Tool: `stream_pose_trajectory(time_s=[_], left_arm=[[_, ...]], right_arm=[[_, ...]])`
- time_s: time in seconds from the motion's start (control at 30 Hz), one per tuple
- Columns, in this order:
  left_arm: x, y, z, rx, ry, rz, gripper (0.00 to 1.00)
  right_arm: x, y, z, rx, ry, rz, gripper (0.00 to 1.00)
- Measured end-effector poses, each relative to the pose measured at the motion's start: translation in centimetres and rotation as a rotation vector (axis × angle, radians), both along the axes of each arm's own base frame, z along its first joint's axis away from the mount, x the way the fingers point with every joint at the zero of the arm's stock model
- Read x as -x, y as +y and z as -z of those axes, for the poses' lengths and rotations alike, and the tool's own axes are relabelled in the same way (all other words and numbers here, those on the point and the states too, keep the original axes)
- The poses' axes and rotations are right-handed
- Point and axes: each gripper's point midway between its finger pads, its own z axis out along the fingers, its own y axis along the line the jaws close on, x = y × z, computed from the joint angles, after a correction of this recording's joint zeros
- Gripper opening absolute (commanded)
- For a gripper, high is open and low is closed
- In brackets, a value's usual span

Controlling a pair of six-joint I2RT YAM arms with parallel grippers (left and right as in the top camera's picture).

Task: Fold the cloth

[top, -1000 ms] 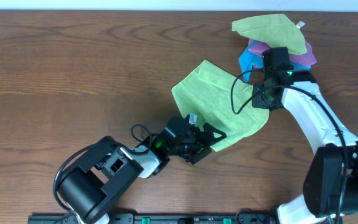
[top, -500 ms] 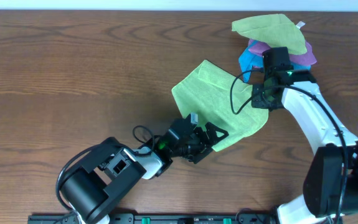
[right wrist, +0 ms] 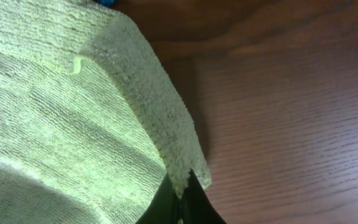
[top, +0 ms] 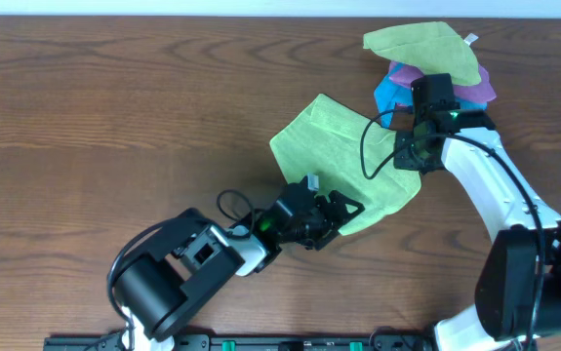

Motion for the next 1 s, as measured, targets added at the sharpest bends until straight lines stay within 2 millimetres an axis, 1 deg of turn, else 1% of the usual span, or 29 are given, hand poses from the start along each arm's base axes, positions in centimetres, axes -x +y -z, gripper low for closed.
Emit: stream_pose_trajectory(time_s=[0.03, 0.07, 0.13, 0.2, 0.27, 0.33, 0.4, 0.43, 0.47, 0.5, 0.57, 0.63, 0.7, 0.77, 0.8, 0.87, 0.93, 0.97, 1.0], left_arm=[[0.0, -0.1, 0.3, -0.005, 0.003, 0.005, 0.13], [0.0, -0.1, 0.7, -0.010, 0.002, 0.007, 0.06], [-0.2, -0.2, 0.5, 0.002, -0.025, 0.018, 0.05], [-1.1, -0.3, -0.8, 0.053, -0.078, 0.035, 0.06], [-2.8, 0.3, -2.3, 0.104, -0.132, 0.040, 0.06], [-5.3, 1.9, -3.7, 0.136, -0.174, 0.026, 0.05], [-8.5, 4.4, -5.4, 0.165, -0.220, -0.004, 0.06], [-10.4, 6.1, -6.6, 0.183, -0.246, -0.025, 0.06], [-11.5, 7.1, -7.4, 0.193, -0.265, -0.035, 0.06], [-13.2, 8.9, -8.8, 0.208, -0.288, -0.056, 0.06], [-15.9, 11.5, -11.3, 0.229, -0.327, -0.083, 0.05], [-17.9, 13.4, -13.7, 0.244, -0.360, -0.093, 0.06], [-19.8, 14.8, -15.8, 0.252, -0.382, -0.097, 0.05], [-21.2, 15.7, -17.8, 0.253, -0.409, -0.100, 0.06], [-22.1, 16.3, -19.0, 0.249, -0.422, -0.102, 0.05], [-23.3, 17.1, -20.7, 0.230, -0.445, -0.106, 0.05], [-24.1, 17.6, -22.0, 0.210, -0.464, -0.107, 0.06], [-24.6, 18.1, -22.6, 0.193, -0.469, -0.113, 0.05], [-24.9, 18.3, -23.0, 0.181, -0.484, -0.112, 0.06]], right_arm=[[0.0, 0.0, 0.0, 0.000, 0.001, 0.000, 0.02], [0.0, 0.0, 0.0, 0.001, 0.001, 0.000, 0.01], [0.1, 0.0, 0.0, 0.000, 0.005, 0.000, 0.01], [0.2, 0.0, 0.0, -0.001, 0.008, 0.000, 0.01], [0.2, 0.3, 0.1, -0.017, 0.009, -0.004, 0.02], [0.2, 0.7, 0.1, -0.042, 0.011, -0.011, 0.01], [0.2, 1.3, 0.2, -0.075, 0.012, -0.019, 0.01], [0.1, 1.7, 0.2, -0.093, 0.008, -0.025, 0.01], [-0.1, 2.1, 0.1, -0.109, 0.001, -0.033, 0.01], [-0.4, 2.8, 0.0, -0.132, -0.012, -0.046, 0.01], [-1.1, 4.5, -0.2, -0.178, -0.045, -0.083, 0.01], [-2.0, 6.6, -0.7, -0.220, -0.089, -0.129, 0.01], [-2.5, 8.5, -1.2, -0.250, -0.120, -0.171, 0.01], [-3.3, 10.3, -2.0, -0.276, -0.164, -0.213, 0.01], [-4.2, 11.2, -2.8, -0.291, -0.208, -0.233, 0.01], [-5.8, 12.4, -4.6, -0.310, -0.288, -0.259, 0.01], [-7.6, 13.2, -6.7, -0.324, -0.377, -0.273, 0.01], [-8.9, 13.4, -8.1, -0.328, -0.441, -0.278, 0.01], [-9.6, 13.5, -9.1, -0.329, -0.479, -0.280, 0.01]])
